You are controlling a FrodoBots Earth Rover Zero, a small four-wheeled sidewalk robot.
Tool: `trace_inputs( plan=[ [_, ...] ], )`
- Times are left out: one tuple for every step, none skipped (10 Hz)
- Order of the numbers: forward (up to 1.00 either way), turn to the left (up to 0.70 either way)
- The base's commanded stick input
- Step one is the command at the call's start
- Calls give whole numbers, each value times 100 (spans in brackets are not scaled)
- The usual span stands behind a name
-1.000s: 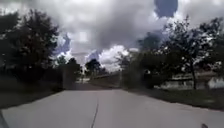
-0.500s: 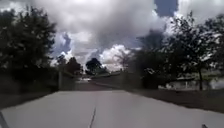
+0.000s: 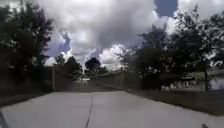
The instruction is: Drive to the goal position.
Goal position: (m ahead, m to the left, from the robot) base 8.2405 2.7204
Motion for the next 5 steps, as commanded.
trace_inputs(
  plan=[
    [85, 30],
    [85, 34],
    [85, 34],
    [85, 33],
    [85, 2]
  ],
)
